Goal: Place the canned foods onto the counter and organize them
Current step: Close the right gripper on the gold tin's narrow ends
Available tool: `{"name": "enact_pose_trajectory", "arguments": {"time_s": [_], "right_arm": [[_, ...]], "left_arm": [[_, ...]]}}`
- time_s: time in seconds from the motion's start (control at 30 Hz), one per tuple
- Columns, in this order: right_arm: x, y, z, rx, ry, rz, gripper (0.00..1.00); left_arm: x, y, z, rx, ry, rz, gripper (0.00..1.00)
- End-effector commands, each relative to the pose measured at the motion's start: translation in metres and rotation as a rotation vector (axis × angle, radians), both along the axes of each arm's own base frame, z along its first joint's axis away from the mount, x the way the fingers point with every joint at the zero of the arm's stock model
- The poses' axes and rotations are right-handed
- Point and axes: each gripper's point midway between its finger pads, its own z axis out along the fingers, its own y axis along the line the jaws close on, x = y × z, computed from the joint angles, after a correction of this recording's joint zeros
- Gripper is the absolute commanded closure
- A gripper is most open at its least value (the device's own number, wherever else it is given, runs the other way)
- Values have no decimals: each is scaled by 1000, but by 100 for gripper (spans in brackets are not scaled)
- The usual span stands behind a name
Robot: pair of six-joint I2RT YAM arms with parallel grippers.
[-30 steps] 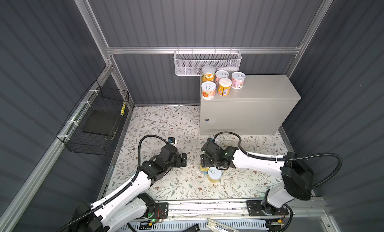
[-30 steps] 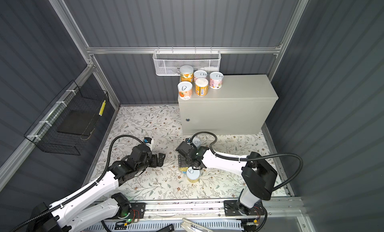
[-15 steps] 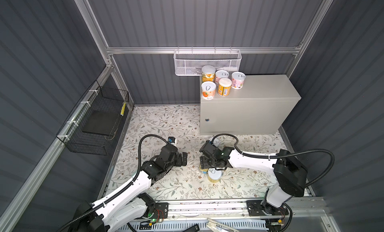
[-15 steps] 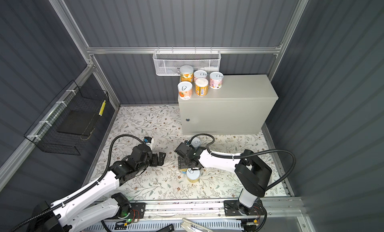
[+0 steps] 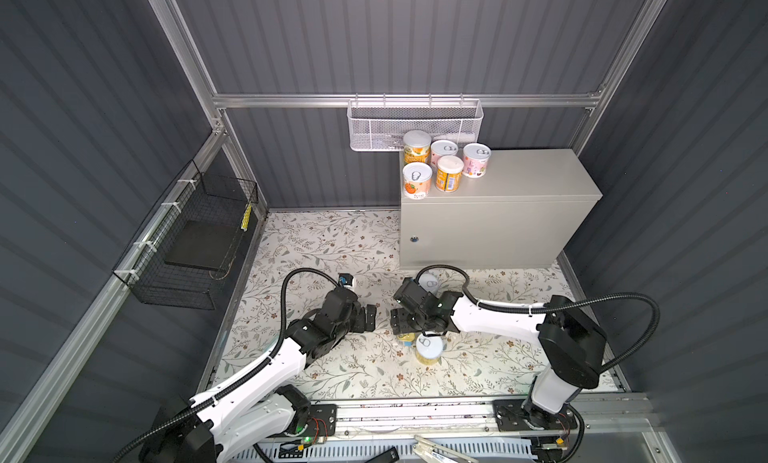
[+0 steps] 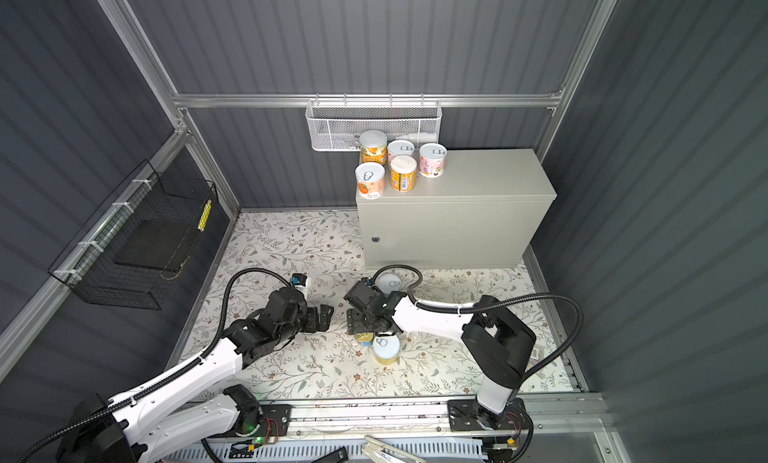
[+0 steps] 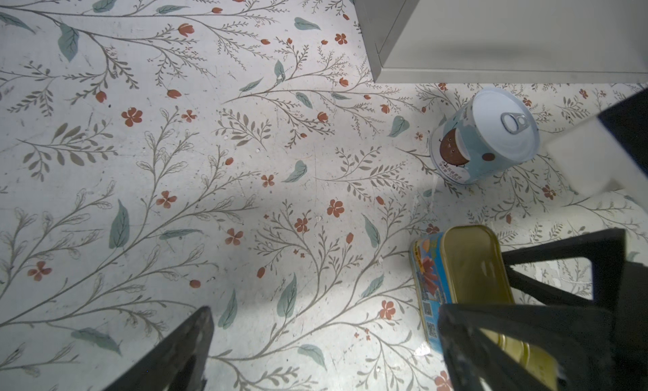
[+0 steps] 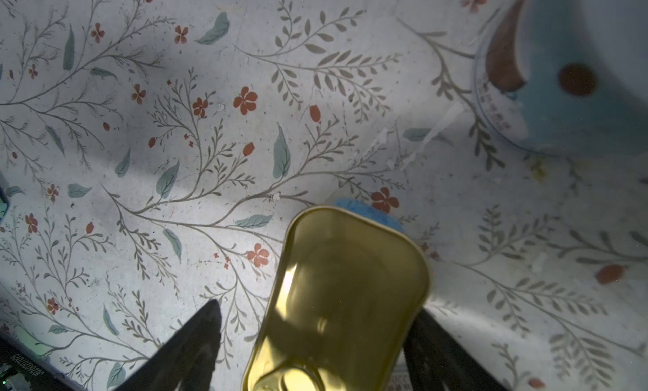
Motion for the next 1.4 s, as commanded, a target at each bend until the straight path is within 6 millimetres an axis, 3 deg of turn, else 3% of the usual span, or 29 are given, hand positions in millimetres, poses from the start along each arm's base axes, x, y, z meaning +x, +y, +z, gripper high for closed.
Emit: {"name": "enact_pose_trajectory", "arguments": {"time_s": [0.0,0.13,0.47,0.83,1.1,1.37], "right_arm": [[2,7,3,-23,-21,33,21],[2,-3,6,-158,-35,51,22],[-11,-14,-4,-205,-22,34,22],[-13,-8,-11,-201,-3,44,25],[-12,-8,-16,-222,1,42,21],[-11,-3,-22,-239,18,51,25]], "left_arm": [[1,2,7,-7,-12,5,0],[1,2,7,-5,-13,8,0],[1,1,3,-11,0,8,0],[-1,1,3,-15,8,6,0],[-5,6,5,-14,3,18,0],[-5,7,5,-14,-1,19,0]]}}
